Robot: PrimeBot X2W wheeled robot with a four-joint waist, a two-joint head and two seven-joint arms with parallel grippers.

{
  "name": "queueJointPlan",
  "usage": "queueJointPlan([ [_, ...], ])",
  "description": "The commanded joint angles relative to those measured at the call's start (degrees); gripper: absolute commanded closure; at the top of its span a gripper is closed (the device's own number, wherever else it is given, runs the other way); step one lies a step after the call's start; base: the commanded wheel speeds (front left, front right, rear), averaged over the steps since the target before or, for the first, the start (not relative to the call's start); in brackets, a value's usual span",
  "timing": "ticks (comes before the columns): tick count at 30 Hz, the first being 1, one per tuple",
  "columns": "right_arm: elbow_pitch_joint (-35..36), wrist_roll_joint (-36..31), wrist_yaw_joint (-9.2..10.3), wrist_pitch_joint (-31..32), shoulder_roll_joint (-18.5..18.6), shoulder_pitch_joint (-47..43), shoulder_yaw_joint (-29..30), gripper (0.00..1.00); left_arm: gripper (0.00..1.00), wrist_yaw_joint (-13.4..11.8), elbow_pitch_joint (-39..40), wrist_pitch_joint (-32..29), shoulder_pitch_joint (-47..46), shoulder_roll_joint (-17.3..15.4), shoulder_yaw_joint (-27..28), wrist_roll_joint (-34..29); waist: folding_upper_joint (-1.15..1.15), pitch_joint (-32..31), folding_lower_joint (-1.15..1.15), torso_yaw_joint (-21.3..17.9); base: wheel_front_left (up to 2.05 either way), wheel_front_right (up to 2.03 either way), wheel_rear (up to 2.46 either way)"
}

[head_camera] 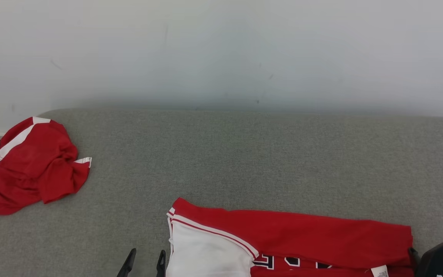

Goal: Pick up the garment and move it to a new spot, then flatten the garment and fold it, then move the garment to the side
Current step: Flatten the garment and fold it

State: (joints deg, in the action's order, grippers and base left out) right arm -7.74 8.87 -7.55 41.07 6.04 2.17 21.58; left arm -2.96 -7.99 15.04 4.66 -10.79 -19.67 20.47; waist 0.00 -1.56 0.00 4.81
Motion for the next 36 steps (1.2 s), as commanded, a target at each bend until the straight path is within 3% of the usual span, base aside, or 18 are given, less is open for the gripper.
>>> queueJointPlan([
  [1,-1.15,-1.23,0.10,-1.40,0.01,0.57,0.59,0.00,0.00,0.35,-0.12,0.20,-0.80,0.15,-0.07,-0.56,0.00,0.98,0.00,1.32,0.00,0.00,0.00],
  [8,-8.93,-3.19,0.10,-2.71,-0.79,0.97,1.91,0.00,0.00,0.21,-0.43,0.19,-0.27,-0.01,0.07,-0.55,0.00,2.05,0.00,3.32,0.00,0.00,0.00],
  [20,-16.23,-2.22,0.10,-1.44,-1.61,3.01,1.80,0.00,0.00,0.13,-0.38,0.18,-0.86,-0.16,-0.13,-0.25,0.00,2.82,0.00,2.86,0.00,0.00,0.00],
  [21,-17.05,-1.92,0.10,-1.24,-1.50,3.23,1.76,0.12,0.00,0.15,-0.47,0.14,-0.99,-0.11,-0.25,-0.26,0.00,2.75,0.00,2.89,0.00,0.00,0.00],
  [23,-18.21,-1.88,0.10,-1.84,-1.13,3.62,1.40,1.00,0.00,0.23,-0.60,0.10,-1.16,-0.04,-0.47,-0.27,0.00,2.52,0.00,2.99,0.00,0.00,0.00],
  [30,-21.19,-2.61,0.17,-5.60,1.63,4.97,2.50,1.00,0.00,-0.35,-0.68,0.13,-0.74,0.11,-0.01,0.16,0.00,0.93,0.00,2.93,0.00,0.00,0.00],
  [36,-22.60,-6.70,0.16,-11.73,2.95,7.74,8.93,1.00,0.00,-0.99,-0.12,0.16,-0.65,-0.54,1.59,0.68,0.00,-0.92,0.00,2.18,0.00,0.00,0.00],
])
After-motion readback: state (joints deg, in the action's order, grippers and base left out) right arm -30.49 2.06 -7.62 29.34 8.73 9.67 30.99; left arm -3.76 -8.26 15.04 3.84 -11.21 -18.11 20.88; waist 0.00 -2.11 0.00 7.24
